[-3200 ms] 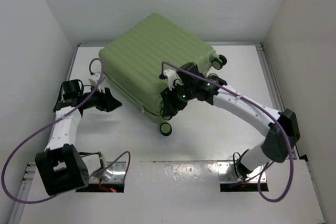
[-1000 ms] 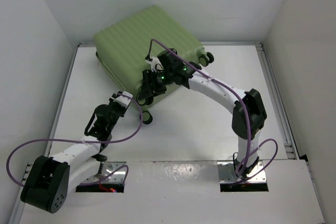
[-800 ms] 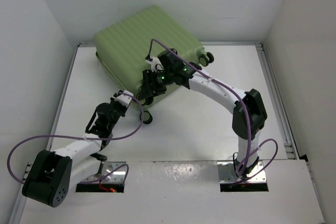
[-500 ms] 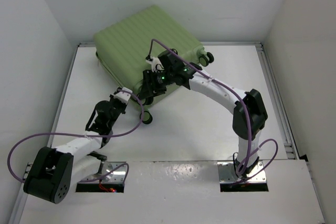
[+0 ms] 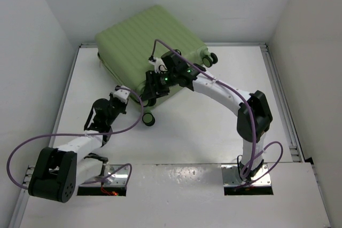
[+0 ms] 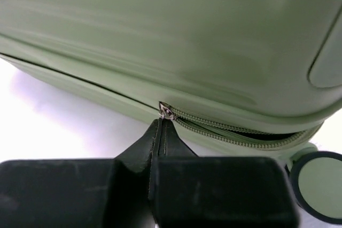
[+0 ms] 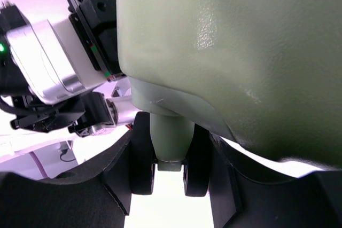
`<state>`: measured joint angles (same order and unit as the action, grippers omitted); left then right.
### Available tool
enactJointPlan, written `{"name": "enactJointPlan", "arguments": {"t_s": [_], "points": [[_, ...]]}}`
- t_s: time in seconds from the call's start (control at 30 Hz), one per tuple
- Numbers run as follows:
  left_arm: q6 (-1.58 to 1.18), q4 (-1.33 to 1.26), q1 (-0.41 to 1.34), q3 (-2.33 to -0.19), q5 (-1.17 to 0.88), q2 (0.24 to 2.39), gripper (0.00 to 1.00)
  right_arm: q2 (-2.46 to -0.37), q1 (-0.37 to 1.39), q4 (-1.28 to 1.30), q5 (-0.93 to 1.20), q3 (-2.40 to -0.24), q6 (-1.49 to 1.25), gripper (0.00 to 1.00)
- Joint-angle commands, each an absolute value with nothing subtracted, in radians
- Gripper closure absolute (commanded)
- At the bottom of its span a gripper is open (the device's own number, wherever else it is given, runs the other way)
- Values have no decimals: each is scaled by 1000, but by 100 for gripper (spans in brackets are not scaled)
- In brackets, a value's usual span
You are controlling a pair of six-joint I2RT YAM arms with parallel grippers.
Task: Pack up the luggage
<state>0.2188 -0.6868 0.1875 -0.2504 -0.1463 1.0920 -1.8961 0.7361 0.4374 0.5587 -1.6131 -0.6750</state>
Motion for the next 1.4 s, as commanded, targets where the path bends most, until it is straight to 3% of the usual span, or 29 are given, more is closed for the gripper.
{"name": "enactJointPlan", "arguments": {"t_s": [0.0,0.37,0.8,1.0,1.37], "points": [[176,-678,137,-296,-282,1100,100,-1882,699,341,580,-1623,-724,81],[196,-632,94,-250,-388,1025,100,-1901,701,333,578,-1637,-729,81],[176,-663,75,-333,-328,1209,100,-1899,698,336,580,-1635,-726,81],[167,-673,75,-344,-359,1229,86,-1901,700,334,580,-1635,-726,81],[138,-707,46,-383,-341,1310,86,-1891,700,336,580,-1623,-726,81]]}}
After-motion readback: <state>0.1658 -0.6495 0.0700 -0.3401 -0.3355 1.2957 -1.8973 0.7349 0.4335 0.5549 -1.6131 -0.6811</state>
